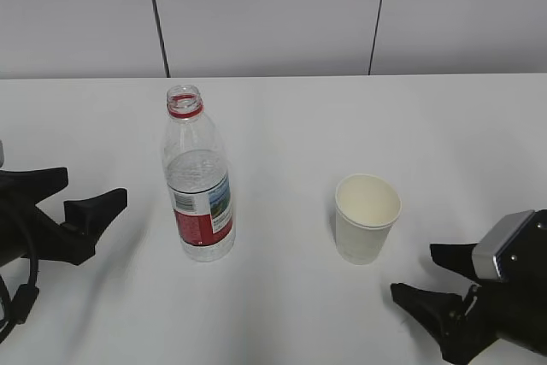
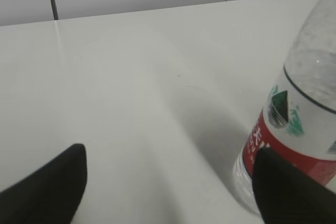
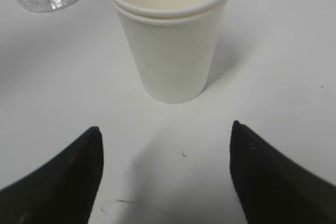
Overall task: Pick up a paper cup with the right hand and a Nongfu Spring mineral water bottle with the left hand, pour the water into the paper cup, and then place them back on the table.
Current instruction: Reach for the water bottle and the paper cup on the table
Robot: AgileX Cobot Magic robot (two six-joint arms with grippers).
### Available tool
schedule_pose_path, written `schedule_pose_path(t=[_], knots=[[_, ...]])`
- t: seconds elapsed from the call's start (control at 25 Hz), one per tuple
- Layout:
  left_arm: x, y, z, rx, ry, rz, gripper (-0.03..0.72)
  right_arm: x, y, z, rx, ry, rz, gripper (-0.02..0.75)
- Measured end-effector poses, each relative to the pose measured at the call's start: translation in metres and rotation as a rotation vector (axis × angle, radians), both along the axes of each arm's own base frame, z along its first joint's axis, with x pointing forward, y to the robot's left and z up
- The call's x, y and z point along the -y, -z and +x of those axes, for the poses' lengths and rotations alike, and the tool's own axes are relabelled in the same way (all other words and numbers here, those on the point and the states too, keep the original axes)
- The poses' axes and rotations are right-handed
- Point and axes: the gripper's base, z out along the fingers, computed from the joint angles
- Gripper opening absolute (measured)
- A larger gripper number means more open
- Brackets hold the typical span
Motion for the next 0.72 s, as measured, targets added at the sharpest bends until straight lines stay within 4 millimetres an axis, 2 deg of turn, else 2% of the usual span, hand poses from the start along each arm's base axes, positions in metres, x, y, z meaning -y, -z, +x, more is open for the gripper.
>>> schedule_pose_path(t=[0.08, 0.2, 0.44, 0.72], knots=[[0.000, 0.000, 0.000, 0.000, 0.000, 0.000, 0.574, -0.002, 0.005, 0.007, 0.001, -0.031, 0.003, 0.643], [0.000, 0.000, 0.000, 0.000, 0.000, 0.000, 0.574, -0.003, 0.013, 0.016, -0.013, -0.045, 0.004, 0.661], [0.000, 0.000, 0.000, 0.001, 0.000, 0.000, 0.573, -0.003, 0.024, 0.030, -0.018, -0.047, 0.004, 0.662], [0.000, -0.001, 0.000, 0.010, 0.001, -0.006, 0.573, -0.005, 0.021, 0.050, 0.048, -0.067, 0.004, 0.661]])
